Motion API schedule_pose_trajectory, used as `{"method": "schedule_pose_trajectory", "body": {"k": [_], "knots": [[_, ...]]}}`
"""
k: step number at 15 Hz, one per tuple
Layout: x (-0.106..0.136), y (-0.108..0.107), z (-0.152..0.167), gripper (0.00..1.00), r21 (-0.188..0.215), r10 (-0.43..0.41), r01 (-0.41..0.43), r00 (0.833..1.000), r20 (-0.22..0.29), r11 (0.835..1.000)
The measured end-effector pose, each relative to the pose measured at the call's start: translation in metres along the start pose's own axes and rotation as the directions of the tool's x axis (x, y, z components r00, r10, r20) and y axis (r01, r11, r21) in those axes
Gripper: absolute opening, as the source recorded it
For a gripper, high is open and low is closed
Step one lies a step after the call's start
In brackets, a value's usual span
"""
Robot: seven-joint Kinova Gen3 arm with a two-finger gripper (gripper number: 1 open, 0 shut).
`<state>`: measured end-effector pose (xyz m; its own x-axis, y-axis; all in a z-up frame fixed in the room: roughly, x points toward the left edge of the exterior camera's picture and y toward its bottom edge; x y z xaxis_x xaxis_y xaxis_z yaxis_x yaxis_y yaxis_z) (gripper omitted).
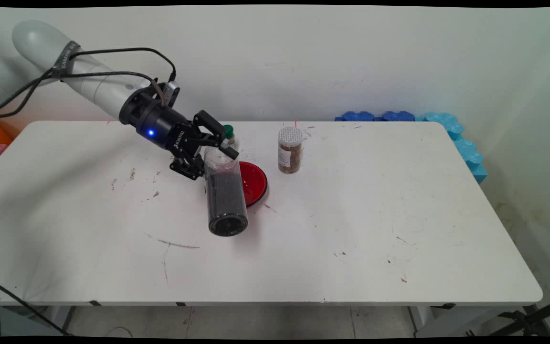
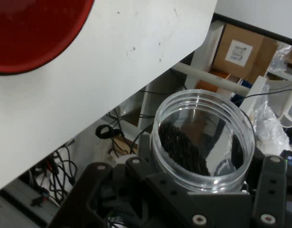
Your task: Pour the black seasoning powder in the red bowl
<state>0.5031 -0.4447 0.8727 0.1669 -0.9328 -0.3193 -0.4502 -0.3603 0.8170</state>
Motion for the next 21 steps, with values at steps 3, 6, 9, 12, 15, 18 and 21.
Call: {"method": "schedule_pose_trajectory", "body": {"k": [3,6,9,12,15,18,21], "knots": [[-0.0010,-0.0009,-0.0016,0.00,-0.013,-0.034,0.034,0.999,0.007,0.999],[-0.0025,-0.0018,-0.0028,0.00,-0.023,-0.062,0.062,0.998,0.016,0.998],[-0.0027,-0.0027,-0.0037,0.00,-0.031,-0.084,0.084,0.996,0.021,0.996],[-0.0012,-0.0027,-0.0035,0.00,-0.039,-0.104,0.105,0.994,0.022,0.994],[0.0007,-0.0008,-0.0020,0.00,-0.050,-0.122,0.123,0.992,0.024,0.991],[0.0022,0.0007,-0.0013,0.00,-0.058,-0.139,0.140,0.990,0.025,0.988],[0.0032,0.0018,-0.0020,0.00,-0.065,-0.157,0.158,0.987,0.026,0.985]]}}
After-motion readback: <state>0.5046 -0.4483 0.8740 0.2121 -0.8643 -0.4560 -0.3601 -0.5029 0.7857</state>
